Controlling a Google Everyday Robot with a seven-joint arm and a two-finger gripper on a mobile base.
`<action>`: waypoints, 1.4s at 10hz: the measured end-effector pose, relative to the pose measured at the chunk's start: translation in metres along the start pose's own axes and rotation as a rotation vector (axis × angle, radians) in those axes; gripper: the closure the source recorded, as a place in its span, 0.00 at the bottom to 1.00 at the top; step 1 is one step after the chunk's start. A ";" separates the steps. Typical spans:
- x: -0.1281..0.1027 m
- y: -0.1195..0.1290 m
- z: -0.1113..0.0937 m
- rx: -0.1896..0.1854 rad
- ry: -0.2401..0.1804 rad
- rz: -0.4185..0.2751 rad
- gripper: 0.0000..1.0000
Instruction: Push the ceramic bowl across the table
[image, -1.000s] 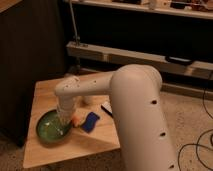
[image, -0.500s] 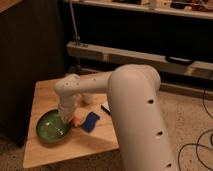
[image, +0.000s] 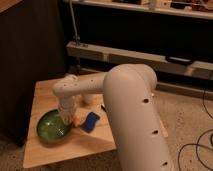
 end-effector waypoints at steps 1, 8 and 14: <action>0.002 -0.003 0.000 0.008 0.007 0.006 1.00; 0.027 -0.033 0.000 0.040 0.057 0.066 1.00; 0.058 -0.074 -0.007 0.058 0.079 0.148 1.00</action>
